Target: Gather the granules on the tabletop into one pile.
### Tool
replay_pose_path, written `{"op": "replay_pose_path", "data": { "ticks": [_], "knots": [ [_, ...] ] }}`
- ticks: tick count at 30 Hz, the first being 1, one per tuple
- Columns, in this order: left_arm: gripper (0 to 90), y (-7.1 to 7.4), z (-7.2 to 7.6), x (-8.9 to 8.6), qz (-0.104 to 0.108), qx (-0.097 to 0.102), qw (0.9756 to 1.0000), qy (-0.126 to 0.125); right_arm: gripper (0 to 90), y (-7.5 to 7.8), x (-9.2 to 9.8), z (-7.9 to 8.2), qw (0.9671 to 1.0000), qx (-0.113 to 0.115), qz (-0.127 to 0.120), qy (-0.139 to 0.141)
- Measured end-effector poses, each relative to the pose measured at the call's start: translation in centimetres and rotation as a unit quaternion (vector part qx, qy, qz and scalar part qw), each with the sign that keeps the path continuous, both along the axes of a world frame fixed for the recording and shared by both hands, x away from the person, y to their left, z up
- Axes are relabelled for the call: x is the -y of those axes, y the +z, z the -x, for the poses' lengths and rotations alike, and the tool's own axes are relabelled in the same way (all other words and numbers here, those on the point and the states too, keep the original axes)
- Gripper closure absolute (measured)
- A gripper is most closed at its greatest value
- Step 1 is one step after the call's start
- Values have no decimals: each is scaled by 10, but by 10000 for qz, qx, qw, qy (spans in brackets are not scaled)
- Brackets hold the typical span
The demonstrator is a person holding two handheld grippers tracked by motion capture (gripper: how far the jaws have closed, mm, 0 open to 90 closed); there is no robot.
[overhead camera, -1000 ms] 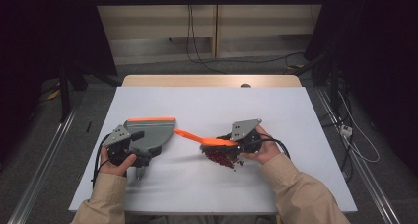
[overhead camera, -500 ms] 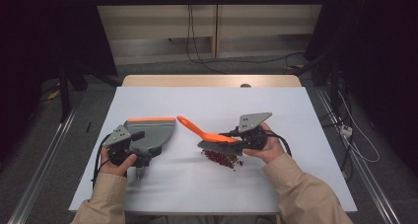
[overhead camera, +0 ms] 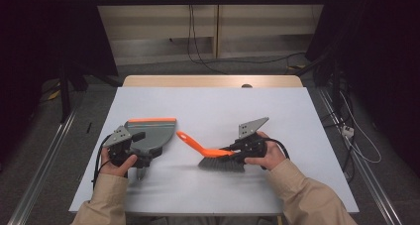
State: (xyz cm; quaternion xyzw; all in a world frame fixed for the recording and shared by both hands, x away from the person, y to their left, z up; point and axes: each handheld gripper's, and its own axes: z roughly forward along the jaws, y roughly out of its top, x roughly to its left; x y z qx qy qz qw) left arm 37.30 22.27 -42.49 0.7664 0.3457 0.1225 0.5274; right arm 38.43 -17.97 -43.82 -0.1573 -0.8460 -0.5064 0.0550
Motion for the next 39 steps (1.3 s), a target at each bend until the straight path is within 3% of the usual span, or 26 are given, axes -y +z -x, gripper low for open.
{"op": "replay_pose_path", "data": {
  "ticks": [9,16,19,23,26,28,29,30,32,34,38,39],
  "knots": [
    [48,-1,-1,0,21,-18,10000,16,713,-2,0,-19,9999,121,-12,-33],
    [48,-1,0,0,8,-16,10000,17,713,4,-3,-22,9997,121,-185,-80],
    [48,0,0,0,10,-12,10000,4,712,9,-2,-19,9992,161,-225,-272],
    [48,0,1,0,12,-5,10000,-10,712,21,3,-13,9953,234,-345,-870],
    [48,0,1,0,14,-4,10000,-9,712,29,7,-5,9870,396,-357,-1513],
    [48,0,1,1,33,5,10000,-26,712,31,10,-1,9789,504,-231,-1968],
    [48,1,1,1,24,13,10000,-33,712,31,13,2,9732,543,-194,-2226],
    [48,1,2,1,21,22,10000,-40,712,31,14,4,9700,538,-178,-2362],
    [48,0,1,1,29,6,10000,-38,712,30,18,8,9602,574,-105,-2732],
    [48,1,1,0,34,12,10000,-36,712,30,20,13,9510,566,-88,-3037],
    [48,1,2,0,55,31,10000,-39,712,27,21,20,9386,610,94,-3394],
    [48,1,2,0,57,32,10000,-34,712,25,21,22,9338,641,168,-3515]
  ]
}}
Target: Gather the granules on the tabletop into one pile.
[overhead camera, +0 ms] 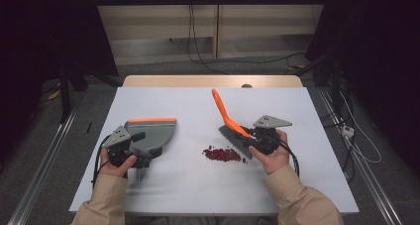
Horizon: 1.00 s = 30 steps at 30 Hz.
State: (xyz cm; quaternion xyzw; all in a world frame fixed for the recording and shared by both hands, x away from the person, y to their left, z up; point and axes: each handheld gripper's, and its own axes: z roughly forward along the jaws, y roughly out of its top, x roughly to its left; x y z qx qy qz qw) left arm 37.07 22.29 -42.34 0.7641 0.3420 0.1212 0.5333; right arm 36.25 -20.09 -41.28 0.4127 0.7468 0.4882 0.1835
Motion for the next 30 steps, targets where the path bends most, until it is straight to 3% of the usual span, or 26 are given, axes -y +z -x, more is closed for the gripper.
{"op": "replay_pose_path", "data": {
  "ticks": [8,24,30],
  "knots": [
    [48,0,0,0,16,-2,10000,15,712,-11,5,10,9979,1,142,-634],
    [48,0,1,1,-4,11,10000,-12,712,-18,5,21,9931,124,291,-1129],
    [48,0,1,1,-2,9,10000,-7,712,-20,3,27,9899,251,492,-1307]
  ]
}}
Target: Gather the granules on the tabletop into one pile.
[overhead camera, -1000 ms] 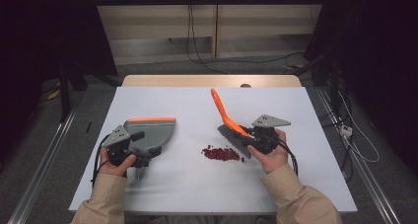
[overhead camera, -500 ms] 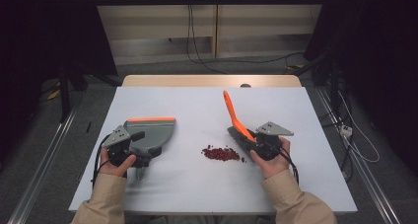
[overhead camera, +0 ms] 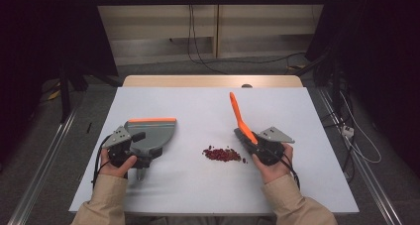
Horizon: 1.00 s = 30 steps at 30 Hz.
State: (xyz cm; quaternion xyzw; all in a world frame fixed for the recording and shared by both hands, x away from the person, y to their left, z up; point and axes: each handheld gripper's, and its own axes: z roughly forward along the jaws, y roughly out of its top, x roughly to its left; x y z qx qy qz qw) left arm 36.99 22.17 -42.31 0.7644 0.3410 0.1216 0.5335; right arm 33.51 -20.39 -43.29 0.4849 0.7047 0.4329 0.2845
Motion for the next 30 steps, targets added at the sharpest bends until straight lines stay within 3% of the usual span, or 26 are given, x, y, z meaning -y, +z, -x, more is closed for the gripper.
{"op": "replay_pose_path", "data": {
  "ticks": [5,9,13,19,24,30],
  "knots": [
    [48,0,0,0,4,5,10000,-3,713,-6,-9,4,9994,93,194,-280],
    [48,0,0,0,-1,-4,10000,2,713,-10,-25,7,9992,135,139,-361],
    [48,0,0,0,-7,9,10000,-16,712,-12,-37,5,9990,186,176,-371],
    [48,0,0,0,-30,-11,10000,-10,712,-12,-43,-1,9989,142,-2,-448],
    [48,0,0,0,-33,-14,10000,-16,712,-12,-47,-5,9991,103,-166,-381],
    [48,-1,0,0,-29,-15,10000,-12,712,-12,-54,-10,9995,112,-139,-268]
  ]
}}
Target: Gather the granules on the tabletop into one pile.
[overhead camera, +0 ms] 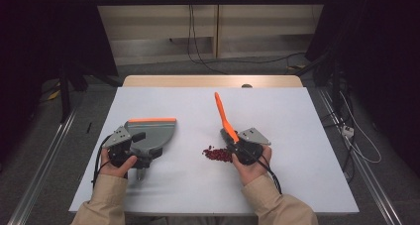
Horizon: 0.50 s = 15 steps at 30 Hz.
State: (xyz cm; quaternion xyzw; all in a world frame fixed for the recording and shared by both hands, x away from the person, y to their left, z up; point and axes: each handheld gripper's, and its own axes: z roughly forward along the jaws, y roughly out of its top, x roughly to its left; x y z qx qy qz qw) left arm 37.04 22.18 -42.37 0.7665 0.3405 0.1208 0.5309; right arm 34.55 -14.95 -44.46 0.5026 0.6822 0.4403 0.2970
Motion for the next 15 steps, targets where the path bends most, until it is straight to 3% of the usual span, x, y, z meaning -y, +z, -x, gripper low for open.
{"op": "replay_pose_path", "data": {
  "ticks": [15],
  "knots": [
    [48,-1,-1,0,-6,-10,10000,-1,712,2,-4,-5,9997,-8,-168,154]
  ]
}}
